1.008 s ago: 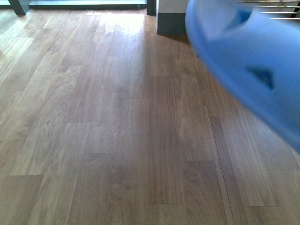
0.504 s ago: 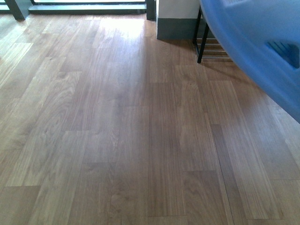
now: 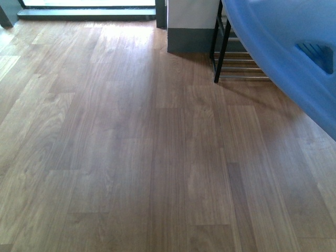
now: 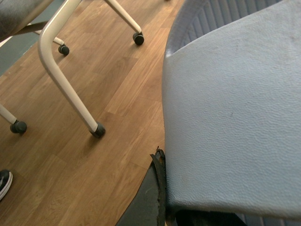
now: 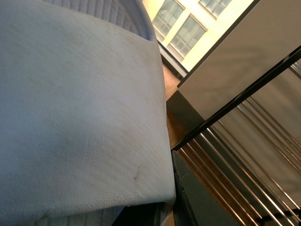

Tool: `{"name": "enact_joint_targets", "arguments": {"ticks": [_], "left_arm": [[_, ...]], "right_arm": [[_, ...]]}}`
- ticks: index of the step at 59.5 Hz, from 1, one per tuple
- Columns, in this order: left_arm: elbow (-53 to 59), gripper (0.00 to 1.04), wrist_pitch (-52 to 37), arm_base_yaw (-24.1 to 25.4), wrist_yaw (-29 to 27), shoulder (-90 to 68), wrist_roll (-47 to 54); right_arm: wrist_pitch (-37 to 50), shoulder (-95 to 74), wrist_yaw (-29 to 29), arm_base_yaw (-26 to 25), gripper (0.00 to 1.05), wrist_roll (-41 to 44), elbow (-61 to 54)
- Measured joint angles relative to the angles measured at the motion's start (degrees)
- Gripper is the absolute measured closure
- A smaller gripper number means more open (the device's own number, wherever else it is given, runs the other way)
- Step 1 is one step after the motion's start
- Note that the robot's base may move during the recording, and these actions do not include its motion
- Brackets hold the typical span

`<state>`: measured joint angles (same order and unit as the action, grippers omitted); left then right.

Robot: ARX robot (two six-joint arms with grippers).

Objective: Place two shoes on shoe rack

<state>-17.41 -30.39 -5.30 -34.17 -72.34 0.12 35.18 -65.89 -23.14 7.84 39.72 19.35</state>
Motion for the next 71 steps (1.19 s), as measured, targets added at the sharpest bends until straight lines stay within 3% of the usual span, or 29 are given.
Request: {"name": "enact_joint_targets", "arguments": {"ticks": [71], "left_arm": [[0.1, 1.03, 0.0, 0.0, -0.2, 0.0, 0.0]], "right_arm": [[0.0, 0.0, 0.1, 0.0, 1.03, 0.0, 0.1]]}}
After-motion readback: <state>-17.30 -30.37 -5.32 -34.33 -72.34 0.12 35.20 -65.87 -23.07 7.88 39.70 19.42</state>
